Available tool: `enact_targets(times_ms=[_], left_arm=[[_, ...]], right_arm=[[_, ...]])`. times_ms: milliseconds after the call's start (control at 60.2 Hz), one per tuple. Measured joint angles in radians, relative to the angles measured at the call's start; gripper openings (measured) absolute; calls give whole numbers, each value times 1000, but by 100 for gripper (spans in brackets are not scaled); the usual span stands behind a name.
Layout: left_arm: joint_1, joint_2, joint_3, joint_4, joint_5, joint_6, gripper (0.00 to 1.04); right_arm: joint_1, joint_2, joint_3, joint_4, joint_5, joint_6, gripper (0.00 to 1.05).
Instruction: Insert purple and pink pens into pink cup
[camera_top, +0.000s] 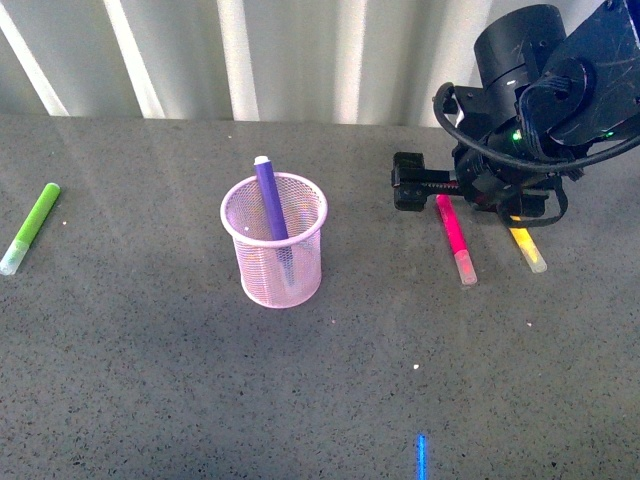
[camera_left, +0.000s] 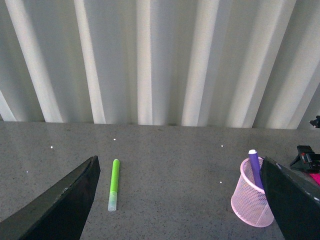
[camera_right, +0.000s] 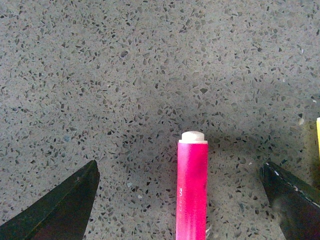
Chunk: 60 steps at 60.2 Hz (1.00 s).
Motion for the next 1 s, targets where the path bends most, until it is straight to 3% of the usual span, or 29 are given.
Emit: enact_targets(times_ms=[282,781,997], left_arm=[[0,0,0,0,0,0,98],[0,0,0,0,0,0,98],[0,0,0,0,0,0,98]], right_arm=[[-3,26,32,-10,-14,-16,96],[-1,31,25,-6,-59,-9,17],[-1,31,20,10,-68,-10,11]])
